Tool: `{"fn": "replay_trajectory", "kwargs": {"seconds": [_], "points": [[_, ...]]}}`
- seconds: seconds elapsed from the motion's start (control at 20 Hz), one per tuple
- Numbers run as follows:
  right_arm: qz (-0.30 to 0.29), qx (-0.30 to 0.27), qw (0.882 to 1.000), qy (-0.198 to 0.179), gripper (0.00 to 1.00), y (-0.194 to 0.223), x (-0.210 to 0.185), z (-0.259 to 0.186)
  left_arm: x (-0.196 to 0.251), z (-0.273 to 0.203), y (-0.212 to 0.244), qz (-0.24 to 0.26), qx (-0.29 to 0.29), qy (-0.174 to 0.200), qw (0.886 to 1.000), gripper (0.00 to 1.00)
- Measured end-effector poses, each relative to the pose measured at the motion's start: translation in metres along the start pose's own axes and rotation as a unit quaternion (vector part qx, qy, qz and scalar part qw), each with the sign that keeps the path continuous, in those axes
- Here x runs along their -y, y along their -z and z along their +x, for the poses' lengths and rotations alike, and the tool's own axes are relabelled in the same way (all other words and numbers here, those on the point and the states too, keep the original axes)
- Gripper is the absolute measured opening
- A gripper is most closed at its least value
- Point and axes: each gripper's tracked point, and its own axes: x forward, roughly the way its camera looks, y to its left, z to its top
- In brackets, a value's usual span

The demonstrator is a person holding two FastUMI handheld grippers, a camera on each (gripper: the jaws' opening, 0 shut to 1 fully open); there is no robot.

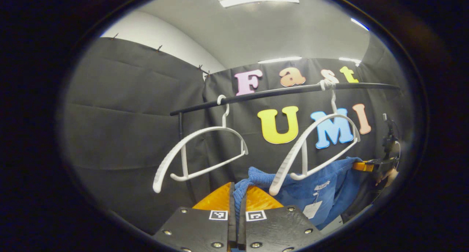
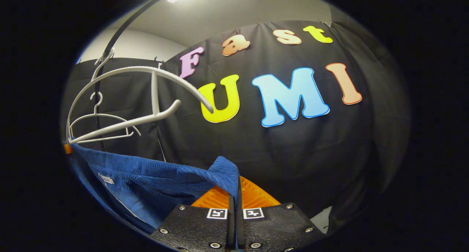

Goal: Grasp the clothes on the hanger with both hands and then place them into the laundry hamper below.

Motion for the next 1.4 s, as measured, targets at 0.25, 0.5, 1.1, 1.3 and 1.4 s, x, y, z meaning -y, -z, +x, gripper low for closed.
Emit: {"fn": "replay_trajectory", "kwargs": {"seconds": [0.25, 0.5, 1.1, 1.3, 1.4], "points": [[-0.026, 0.001, 1.000, 0.008, 0.01, 0.009, -0.010, -0.042, -0.008, -0.028, 0.023, -0.012, -0.013, 0.005, 1.000, 0.03], [-0.038, 0.009, 0.999, 0.021, 0.01, 0.005, -0.029, -0.096, -0.016, -0.063, 0.030, -0.035, -0.018, 0.034, 0.999, 0.02], [-0.014, 0.054, 0.998, 0.034, 0.01, -0.019, -0.130, -0.234, 0.028, -0.142, -0.010, -0.069, 0.025, 0.189, 0.979, 0.02], [-0.016, 0.061, 0.997, 0.039, 0.01, -0.017, -0.162, -0.271, 0.058, -0.160, -0.003, -0.086, 0.025, 0.243, 0.966, 0.02], [-0.020, 0.057, 0.997, 0.039, 0.02, -0.011, -0.176, -0.283, 0.070, -0.166, 0.005, -0.095, 0.020, 0.257, 0.962, 0.02]]}}
